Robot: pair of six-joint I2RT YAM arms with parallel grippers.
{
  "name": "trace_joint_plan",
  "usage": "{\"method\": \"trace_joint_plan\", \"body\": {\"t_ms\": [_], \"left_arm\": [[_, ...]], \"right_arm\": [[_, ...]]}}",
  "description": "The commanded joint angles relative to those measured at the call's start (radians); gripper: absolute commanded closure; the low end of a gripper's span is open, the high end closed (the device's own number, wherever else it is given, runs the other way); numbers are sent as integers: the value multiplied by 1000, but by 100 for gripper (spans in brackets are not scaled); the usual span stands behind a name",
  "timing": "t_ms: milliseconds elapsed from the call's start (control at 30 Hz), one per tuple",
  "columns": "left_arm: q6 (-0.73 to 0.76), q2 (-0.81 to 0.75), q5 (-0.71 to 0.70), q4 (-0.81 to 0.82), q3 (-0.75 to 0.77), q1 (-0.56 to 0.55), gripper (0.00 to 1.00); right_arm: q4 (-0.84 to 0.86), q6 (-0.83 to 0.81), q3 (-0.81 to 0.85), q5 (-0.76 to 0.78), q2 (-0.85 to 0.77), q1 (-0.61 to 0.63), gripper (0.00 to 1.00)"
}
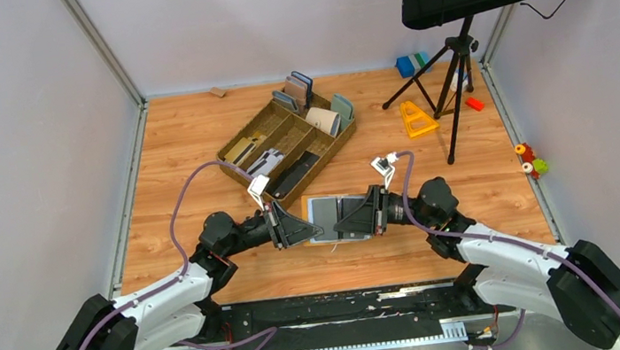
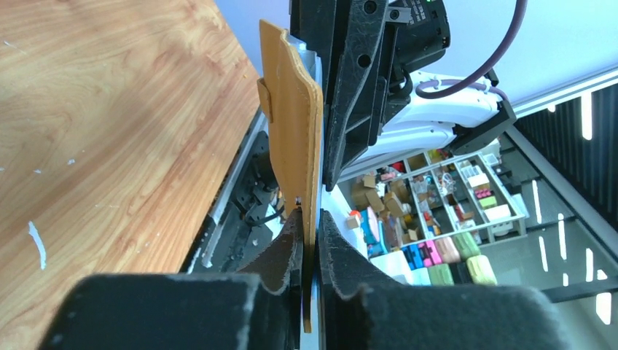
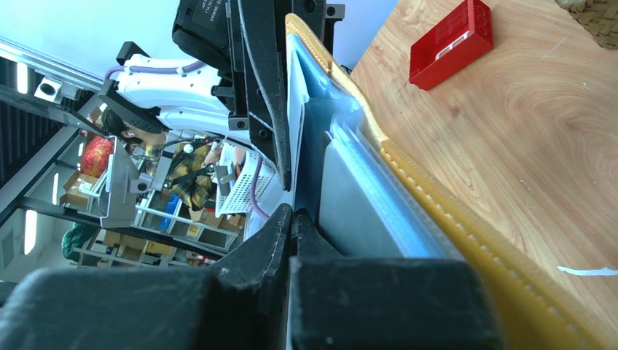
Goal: Take the credit cards out of the card holder
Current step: Remove the credit card from the card holder.
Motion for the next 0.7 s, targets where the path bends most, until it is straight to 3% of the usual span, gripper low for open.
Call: {"method": "trace_joint_plan", "body": {"t_ms": [0,333,467,600,667], "left_arm": [[4,-14,-3,48,14,-2,99],[-11,-3,-1,60,16,-1,95],[-15,15,4,74,13,-1,87],[-19,30,9,91,9,-1,100],[-13,25,-3,70,10,2,100]], "right_arm": [[-27,-47,-6,19,-39,0,100],[-86,-58,-45,1,-101,-55,100],[-88,-56,-44,0,-100,-56,100],[-86,-55,-38,-4,-93,-56,100],[-108,-62,-34,-1,-97,-63,100]]}}
